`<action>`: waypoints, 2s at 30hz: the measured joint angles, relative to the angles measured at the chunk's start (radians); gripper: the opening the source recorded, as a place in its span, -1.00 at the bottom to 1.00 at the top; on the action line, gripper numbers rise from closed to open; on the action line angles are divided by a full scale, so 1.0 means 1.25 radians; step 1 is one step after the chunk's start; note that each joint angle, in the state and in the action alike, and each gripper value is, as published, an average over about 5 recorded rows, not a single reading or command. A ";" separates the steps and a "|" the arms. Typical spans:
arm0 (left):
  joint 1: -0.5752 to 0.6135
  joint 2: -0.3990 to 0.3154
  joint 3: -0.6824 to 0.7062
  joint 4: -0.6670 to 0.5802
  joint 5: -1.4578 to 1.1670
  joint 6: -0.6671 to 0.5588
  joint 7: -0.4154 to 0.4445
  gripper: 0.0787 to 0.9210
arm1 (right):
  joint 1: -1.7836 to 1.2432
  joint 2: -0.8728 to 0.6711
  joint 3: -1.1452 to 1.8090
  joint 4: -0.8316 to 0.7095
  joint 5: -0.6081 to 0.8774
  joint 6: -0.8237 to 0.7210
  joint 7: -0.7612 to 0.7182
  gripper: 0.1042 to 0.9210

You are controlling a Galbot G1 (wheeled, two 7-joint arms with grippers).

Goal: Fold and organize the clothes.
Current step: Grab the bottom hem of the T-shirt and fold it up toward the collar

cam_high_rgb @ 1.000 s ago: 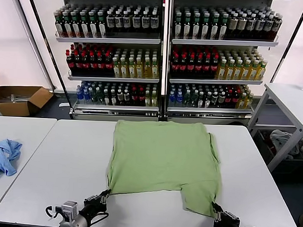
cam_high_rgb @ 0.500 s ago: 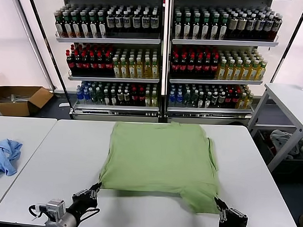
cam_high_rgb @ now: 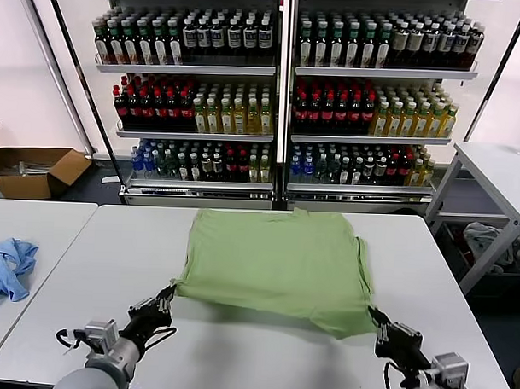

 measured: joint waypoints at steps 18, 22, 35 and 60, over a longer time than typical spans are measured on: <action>-0.198 -0.067 0.109 0.141 0.063 0.063 -0.040 -0.99 | 0.342 0.028 -0.205 -0.256 -0.051 -0.003 -0.071 -0.99; -0.217 -0.071 0.120 0.156 0.071 0.070 -0.042 -0.99 | 0.387 0.038 -0.237 -0.300 -0.064 0.005 -0.084 -0.99; -0.258 -0.094 0.140 0.199 0.091 0.095 -0.064 -0.99 | 0.439 0.061 -0.284 -0.378 -0.091 0.008 -0.092 -0.99; -0.262 -0.071 0.141 0.179 0.111 0.131 -0.065 0.47 | 0.431 0.072 -0.243 -0.335 -0.073 0.024 -0.021 0.14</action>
